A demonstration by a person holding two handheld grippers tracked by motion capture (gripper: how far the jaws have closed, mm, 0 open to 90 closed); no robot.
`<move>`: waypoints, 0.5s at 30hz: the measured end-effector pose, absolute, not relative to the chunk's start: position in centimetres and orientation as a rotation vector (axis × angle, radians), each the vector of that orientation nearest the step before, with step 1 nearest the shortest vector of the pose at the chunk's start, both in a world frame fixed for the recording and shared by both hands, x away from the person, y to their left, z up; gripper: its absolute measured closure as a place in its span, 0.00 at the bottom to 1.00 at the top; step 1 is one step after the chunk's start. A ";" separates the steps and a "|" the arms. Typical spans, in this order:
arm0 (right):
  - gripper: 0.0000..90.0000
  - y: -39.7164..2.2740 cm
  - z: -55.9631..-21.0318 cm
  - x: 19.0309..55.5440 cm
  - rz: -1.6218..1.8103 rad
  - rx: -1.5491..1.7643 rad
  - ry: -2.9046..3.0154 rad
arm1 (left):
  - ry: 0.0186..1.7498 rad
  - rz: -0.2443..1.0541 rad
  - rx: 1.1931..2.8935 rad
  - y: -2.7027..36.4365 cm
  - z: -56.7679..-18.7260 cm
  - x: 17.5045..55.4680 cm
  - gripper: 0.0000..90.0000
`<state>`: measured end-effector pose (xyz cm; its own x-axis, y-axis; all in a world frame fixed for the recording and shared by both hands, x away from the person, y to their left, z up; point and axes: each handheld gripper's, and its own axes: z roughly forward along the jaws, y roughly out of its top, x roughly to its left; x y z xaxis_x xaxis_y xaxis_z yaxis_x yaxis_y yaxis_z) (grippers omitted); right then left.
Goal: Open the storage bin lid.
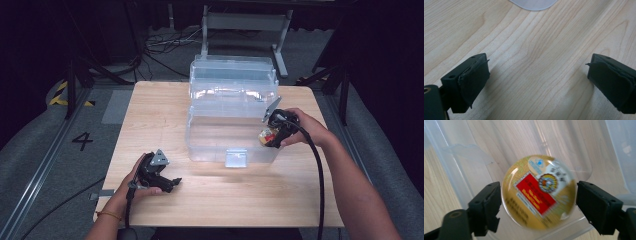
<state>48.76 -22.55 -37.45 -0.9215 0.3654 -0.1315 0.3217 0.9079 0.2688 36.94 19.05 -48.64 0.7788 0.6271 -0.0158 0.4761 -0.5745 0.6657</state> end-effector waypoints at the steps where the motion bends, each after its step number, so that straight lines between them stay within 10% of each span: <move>1: 0.24 -22.5 -37.4 48.7 0.376 0.525 2.888 | 0.816 0.291 2.293 19.0 -48.6 36.9 0.05; 15: 0.28 -23.8 -36.3 48.3 0.517 0.559 2.832 | 0.814 0.291 2.294 19.1 -48.6 36.9 0.05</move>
